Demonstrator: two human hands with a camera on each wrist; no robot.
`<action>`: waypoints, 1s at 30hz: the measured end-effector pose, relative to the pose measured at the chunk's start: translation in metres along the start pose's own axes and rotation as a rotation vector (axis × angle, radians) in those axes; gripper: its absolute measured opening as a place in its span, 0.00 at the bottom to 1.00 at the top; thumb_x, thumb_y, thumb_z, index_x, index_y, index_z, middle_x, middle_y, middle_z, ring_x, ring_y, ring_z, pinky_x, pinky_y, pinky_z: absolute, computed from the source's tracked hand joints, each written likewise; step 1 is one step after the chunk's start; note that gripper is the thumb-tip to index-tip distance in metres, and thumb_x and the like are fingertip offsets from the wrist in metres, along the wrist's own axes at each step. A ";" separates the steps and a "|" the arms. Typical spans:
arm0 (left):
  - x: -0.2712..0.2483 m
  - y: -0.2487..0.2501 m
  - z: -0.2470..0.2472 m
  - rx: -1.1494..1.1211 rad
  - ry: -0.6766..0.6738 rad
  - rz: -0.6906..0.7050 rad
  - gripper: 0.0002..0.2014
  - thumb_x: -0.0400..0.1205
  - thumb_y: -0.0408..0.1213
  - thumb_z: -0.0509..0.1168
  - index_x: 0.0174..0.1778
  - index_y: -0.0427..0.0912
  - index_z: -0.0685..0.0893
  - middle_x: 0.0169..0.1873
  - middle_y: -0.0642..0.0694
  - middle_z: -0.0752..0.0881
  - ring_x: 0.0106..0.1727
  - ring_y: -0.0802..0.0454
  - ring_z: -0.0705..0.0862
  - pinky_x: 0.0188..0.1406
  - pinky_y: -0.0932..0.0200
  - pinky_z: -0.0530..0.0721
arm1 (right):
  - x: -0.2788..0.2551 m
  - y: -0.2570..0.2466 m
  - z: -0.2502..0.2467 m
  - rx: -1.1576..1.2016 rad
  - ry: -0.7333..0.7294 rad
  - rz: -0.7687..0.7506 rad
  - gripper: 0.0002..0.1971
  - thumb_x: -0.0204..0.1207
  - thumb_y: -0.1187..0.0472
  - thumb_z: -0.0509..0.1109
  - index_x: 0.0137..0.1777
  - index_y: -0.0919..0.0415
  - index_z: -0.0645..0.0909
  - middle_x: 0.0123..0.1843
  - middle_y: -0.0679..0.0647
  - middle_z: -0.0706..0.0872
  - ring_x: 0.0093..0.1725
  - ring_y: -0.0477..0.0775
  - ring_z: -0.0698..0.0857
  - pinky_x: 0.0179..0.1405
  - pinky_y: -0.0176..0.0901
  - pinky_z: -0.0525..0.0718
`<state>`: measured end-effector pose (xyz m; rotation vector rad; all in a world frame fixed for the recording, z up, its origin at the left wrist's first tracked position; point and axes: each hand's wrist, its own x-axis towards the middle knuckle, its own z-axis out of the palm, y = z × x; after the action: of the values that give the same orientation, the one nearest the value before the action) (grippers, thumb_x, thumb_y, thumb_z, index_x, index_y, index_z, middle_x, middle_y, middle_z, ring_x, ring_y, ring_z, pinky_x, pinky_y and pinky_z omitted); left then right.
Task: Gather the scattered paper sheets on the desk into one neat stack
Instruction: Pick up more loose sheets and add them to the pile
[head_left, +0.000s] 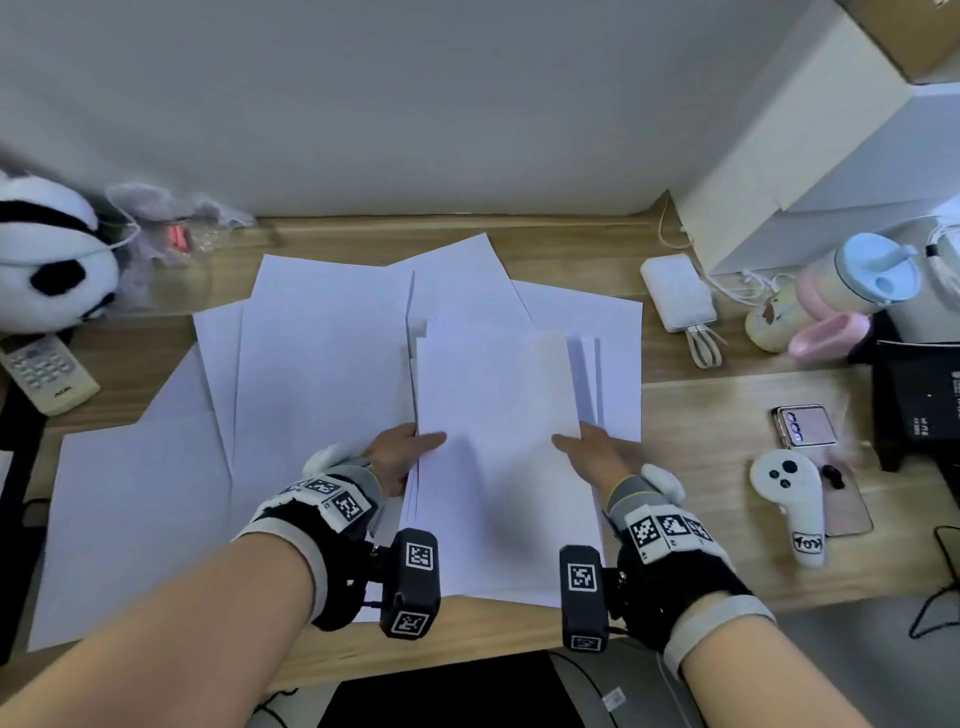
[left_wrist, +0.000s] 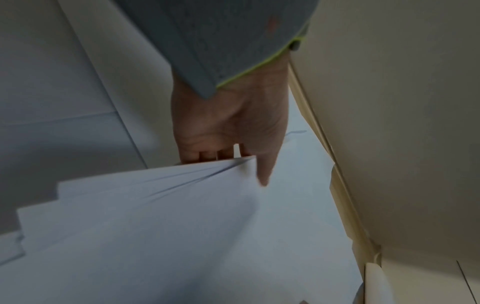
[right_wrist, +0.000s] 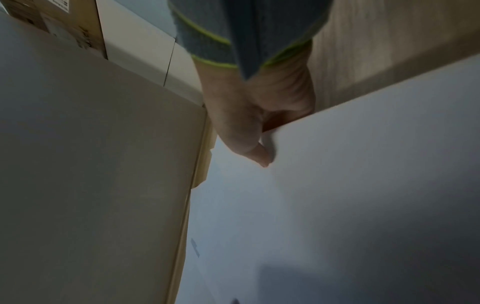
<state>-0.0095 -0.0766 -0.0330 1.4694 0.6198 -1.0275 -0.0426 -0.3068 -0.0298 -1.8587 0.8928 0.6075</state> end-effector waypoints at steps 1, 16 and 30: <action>0.001 -0.002 0.000 0.048 0.003 0.008 0.19 0.82 0.32 0.64 0.69 0.32 0.77 0.57 0.36 0.86 0.52 0.39 0.87 0.54 0.47 0.87 | 0.001 0.002 -0.001 0.010 -0.013 0.003 0.16 0.81 0.64 0.61 0.66 0.69 0.77 0.62 0.62 0.83 0.63 0.63 0.81 0.62 0.47 0.76; -0.012 0.034 -0.008 0.022 0.046 0.351 0.21 0.80 0.18 0.60 0.69 0.35 0.78 0.59 0.37 0.84 0.59 0.41 0.83 0.64 0.47 0.81 | 0.000 -0.018 -0.035 0.256 0.144 -0.196 0.14 0.74 0.49 0.72 0.52 0.56 0.78 0.50 0.52 0.84 0.47 0.49 0.81 0.52 0.42 0.77; -0.048 0.083 0.000 -0.195 0.063 0.622 0.12 0.73 0.32 0.74 0.52 0.39 0.87 0.51 0.41 0.90 0.51 0.48 0.88 0.58 0.55 0.85 | -0.035 -0.080 -0.039 0.637 0.164 -0.559 0.09 0.68 0.69 0.76 0.41 0.54 0.83 0.35 0.36 0.90 0.35 0.30 0.87 0.39 0.24 0.83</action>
<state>0.0385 -0.0828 0.0502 1.3933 0.2623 -0.4249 0.0003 -0.3089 0.0558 -1.4729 0.5342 -0.1701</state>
